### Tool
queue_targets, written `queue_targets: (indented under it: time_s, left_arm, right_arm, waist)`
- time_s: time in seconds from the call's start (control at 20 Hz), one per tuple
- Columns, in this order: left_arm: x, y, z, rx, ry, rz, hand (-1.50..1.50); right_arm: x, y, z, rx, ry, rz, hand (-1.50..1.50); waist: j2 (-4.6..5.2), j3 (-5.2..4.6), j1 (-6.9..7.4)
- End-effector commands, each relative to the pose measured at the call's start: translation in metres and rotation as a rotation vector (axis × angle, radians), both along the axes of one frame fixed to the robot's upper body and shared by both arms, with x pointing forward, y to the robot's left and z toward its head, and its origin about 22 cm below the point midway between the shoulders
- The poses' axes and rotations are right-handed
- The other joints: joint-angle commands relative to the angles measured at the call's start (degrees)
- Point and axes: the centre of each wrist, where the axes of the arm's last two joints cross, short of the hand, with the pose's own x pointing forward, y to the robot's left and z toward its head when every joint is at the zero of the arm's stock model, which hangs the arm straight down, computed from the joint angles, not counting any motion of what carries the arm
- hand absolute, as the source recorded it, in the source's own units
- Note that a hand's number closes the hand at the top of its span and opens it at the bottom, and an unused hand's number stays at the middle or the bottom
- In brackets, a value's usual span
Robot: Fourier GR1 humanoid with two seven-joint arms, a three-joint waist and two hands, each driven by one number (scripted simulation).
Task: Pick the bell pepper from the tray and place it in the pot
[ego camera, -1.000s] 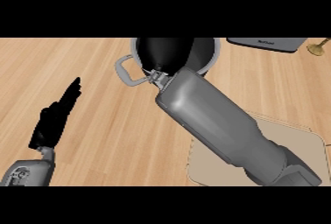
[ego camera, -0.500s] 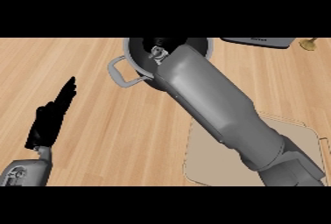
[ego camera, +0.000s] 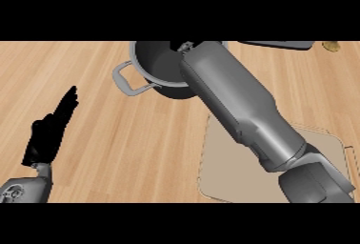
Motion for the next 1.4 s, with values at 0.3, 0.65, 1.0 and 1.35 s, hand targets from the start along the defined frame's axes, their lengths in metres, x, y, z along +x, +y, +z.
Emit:
queue_targets:
  time_s: [0.3, 0.65, 1.0, 1.35]
  left_arm:
    - [0.0, 0.003, 0.004, -0.01, -0.016, 0.014, 0.0]
    - [0.007, -0.006, 0.01, -0.002, -0.029, -0.01, 0.0]
    - [0.006, -0.003, 0.009, -0.003, -0.02, -0.018, 0.0]
    - [0.003, -0.001, 0.008, -0.017, -0.005, -0.009, 0.0]
  right_arm:
    - [0.023, -0.026, -0.026, 0.156, 0.051, -0.058, -1.5]
    - [0.026, -0.038, -0.046, 0.295, -0.011, -0.016, -1.5]
    - [0.025, -0.031, -0.021, 0.423, -0.279, 0.069, -1.5]
    - [0.026, -0.038, -0.011, 0.625, -0.442, 0.065, -1.5]
  waist:
    - [0.69, 0.11, -0.42]
    - [1.27, 0.17, 1.22]
    - [1.08, 0.26, 1.25]
    - [0.05, 0.26, -0.14]
